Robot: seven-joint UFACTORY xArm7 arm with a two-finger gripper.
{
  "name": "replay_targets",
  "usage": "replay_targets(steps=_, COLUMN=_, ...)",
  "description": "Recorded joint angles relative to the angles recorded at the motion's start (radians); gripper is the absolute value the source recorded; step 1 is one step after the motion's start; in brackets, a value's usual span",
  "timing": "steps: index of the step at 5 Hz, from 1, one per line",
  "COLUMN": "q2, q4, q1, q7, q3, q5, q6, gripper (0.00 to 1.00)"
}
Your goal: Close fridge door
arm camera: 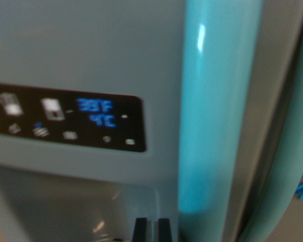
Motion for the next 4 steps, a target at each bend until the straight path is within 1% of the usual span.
replay_targets(steps=1, q2=0.046, q4=0.040, q1=0.0000, q7=0.000, q3=-0.012, q5=0.0000, q6=0.000, gripper=1.00)
replay_targets(steps=3, q2=0.046, q4=0.040, q1=0.0000, q7=0.000, q3=-0.012, q5=0.0000, q6=0.000, gripper=1.00)
replay_targets(steps=4, q2=0.088, q4=0.077, q1=0.0000, q7=0.000, q3=-0.023, q5=0.0000, q6=-0.001, gripper=1.00)
